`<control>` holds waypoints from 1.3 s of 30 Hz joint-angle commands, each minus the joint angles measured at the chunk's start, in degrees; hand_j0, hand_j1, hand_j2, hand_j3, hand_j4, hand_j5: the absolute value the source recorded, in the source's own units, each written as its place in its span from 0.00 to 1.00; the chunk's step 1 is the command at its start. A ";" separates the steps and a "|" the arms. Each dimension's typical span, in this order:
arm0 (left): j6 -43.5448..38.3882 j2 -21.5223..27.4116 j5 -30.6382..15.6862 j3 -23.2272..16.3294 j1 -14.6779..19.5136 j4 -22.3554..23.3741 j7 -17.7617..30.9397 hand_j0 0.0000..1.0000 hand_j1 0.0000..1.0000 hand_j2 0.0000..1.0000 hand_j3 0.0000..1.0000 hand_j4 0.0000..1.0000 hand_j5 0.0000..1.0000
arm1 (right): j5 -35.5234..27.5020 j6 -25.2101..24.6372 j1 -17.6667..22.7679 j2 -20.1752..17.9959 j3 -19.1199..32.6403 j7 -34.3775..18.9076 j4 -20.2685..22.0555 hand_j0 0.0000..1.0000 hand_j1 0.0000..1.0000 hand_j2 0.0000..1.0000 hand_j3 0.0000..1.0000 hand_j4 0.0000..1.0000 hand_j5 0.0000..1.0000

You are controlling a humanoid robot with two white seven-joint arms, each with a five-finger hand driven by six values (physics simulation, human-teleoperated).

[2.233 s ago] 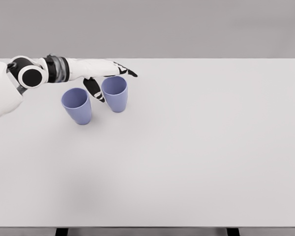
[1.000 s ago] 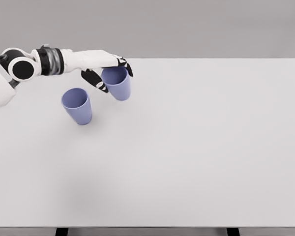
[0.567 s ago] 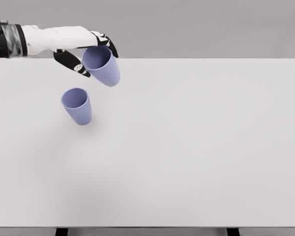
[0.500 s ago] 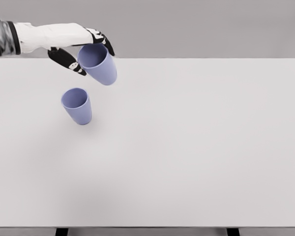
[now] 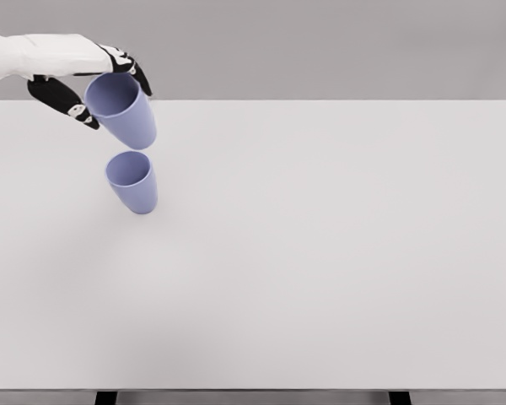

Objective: Place the right cup on the left cup with left arm

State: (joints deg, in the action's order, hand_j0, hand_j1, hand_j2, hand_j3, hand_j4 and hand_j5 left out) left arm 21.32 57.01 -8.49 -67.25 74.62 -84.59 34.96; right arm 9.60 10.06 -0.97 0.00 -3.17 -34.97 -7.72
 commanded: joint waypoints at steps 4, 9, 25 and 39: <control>-1.20 1.43 -0.30 -3.06 -0.09 0.48 0.04 0.60 0.60 0.60 0.60 0.60 0.60 | 0.07 0.05 0.00 0.00 0.00 -0.03 -0.01 1.00 1.00 1.00 1.00 1.00 1.00; -1.28 1.26 -0.39 -3.06 0.00 0.39 0.04 0.60 0.60 0.60 0.60 0.60 0.60 | 0.07 0.05 0.00 0.00 0.00 -0.03 -0.01 1.00 1.00 1.00 1.00 1.00 1.00; -1.28 2.66 -1.36 -3.15 -0.26 -0.40 0.04 0.61 0.61 0.61 0.61 0.61 0.61 | 0.07 0.05 0.00 0.00 0.00 -0.03 -0.01 1.00 1.00 1.00 1.00 1.00 1.00; -1.28 3.02 -1.18 -3.15 -0.62 -1.28 0.04 0.90 0.90 0.90 0.90 0.90 0.90 | 0.07 0.05 0.00 0.00 0.00 -0.03 -0.01 1.00 1.00 1.00 1.00 1.00 1.00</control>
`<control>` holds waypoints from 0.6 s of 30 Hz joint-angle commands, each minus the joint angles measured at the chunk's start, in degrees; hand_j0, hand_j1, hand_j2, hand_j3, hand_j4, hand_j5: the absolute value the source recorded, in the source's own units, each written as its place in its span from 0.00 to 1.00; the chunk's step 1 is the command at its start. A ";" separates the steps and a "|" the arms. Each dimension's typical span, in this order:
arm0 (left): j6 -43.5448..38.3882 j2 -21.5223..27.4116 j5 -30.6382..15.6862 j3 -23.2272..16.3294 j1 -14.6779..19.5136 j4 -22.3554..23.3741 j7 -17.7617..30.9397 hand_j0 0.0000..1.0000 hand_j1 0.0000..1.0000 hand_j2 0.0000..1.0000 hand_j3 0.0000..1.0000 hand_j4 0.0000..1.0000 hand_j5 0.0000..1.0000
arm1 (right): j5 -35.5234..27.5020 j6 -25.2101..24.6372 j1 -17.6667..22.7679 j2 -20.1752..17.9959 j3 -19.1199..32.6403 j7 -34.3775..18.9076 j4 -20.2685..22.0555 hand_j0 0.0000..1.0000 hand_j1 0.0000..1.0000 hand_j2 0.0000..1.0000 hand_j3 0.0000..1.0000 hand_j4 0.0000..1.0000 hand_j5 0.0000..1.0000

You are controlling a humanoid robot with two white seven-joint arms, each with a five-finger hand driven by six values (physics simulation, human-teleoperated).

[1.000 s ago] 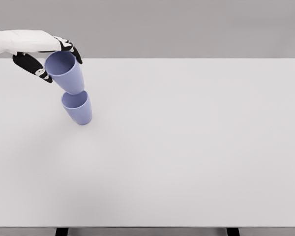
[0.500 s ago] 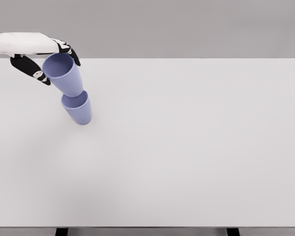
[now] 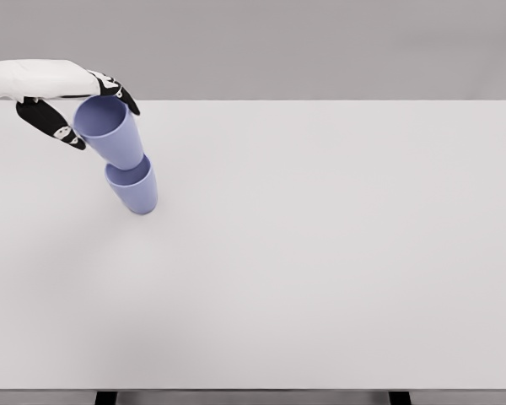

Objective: Place the right cup on the left cup with left arm

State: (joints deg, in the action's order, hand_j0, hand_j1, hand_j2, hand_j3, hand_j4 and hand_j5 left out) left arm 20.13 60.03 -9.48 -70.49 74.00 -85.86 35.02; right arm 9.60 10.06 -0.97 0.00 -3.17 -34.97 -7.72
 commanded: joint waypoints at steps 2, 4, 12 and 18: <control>-0.09 -0.01 -0.19 0.09 0.00 -0.01 -0.02 0.93 0.93 0.93 0.93 0.93 0.93 | 0.07 0.05 0.00 0.00 0.00 -0.03 -0.01 1.00 1.00 1.00 1.00 1.00 1.00; -0.18 0.08 -0.19 0.09 0.00 -0.01 -0.02 0.93 0.93 0.93 0.93 0.93 0.93 | 0.07 0.05 0.00 0.00 0.00 -0.03 -0.01 1.00 1.00 1.00 1.00 1.00 1.00; -0.18 0.08 -0.01 0.09 0.00 0.08 -0.02 0.93 0.93 0.93 0.93 0.93 0.93 | 0.07 0.05 0.00 0.00 0.00 -0.03 -0.01 1.00 1.00 1.00 1.00 1.00 1.00; 0.44 0.96 -5.36 0.79 -0.09 -4.84 -0.02 1.00 1.00 1.00 1.00 1.00 1.00 | 0.07 0.05 0.00 0.00 0.00 -0.03 -0.01 1.00 1.00 1.00 1.00 1.00 1.00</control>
